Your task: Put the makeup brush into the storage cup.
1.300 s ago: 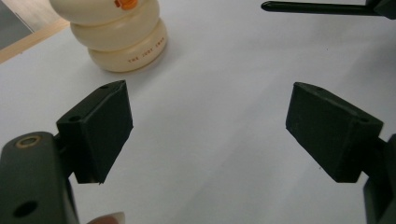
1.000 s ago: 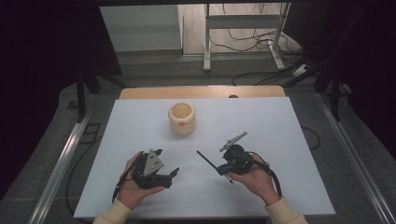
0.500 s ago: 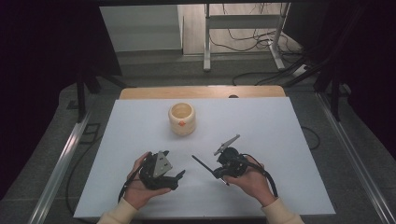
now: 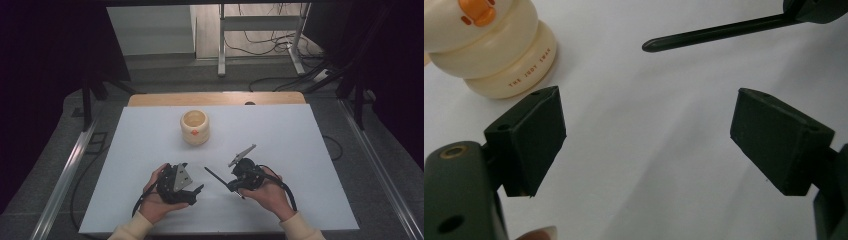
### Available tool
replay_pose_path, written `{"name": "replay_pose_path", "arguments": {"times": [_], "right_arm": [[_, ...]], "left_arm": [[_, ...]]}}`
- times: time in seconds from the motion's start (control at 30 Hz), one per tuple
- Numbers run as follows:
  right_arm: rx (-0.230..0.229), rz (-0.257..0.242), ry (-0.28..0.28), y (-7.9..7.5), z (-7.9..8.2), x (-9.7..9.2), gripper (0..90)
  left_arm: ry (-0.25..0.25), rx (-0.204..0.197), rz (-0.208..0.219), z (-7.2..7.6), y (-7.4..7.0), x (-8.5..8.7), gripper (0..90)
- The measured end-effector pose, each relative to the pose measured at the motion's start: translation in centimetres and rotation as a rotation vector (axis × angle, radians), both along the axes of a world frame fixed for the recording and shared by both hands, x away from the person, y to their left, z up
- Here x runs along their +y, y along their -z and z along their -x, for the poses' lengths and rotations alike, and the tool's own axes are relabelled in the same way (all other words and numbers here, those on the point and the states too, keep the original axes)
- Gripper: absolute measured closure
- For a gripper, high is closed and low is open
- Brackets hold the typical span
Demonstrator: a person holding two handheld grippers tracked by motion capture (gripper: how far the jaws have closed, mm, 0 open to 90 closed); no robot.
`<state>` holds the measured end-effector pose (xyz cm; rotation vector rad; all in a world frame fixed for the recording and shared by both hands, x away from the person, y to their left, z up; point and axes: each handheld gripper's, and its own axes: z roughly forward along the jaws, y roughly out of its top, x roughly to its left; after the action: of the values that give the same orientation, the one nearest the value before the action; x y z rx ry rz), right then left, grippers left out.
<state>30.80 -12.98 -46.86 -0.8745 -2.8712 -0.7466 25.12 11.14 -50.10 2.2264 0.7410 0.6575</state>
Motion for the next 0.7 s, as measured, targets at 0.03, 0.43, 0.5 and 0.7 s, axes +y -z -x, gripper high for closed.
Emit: {"name": "replay_pose_path", "arguments": {"times": [0.03,0.43,0.5,0.7], "right_arm": [[0.001,0.0,-0.001,0.0,0.0,0.0,83.5],[0.011,-0.006,-0.015,-0.1,0.1,0.2,83.4],[0.014,-0.003,-0.016,0.0,0.1,0.3,83.5],[0.014,-0.002,-0.024,0.0,0.2,0.4,83.5]], "left_arm": [[0.005,0.002,-0.004,-0.1,0.0,0.0,14.8],[0.021,0.0,-0.021,-0.3,0.0,-0.8,15.5],[0.023,0.001,-0.026,-0.4,0.1,-1.0,15.5],[0.026,0.004,-0.036,-0.5,0.2,-1.2,15.4]]}}
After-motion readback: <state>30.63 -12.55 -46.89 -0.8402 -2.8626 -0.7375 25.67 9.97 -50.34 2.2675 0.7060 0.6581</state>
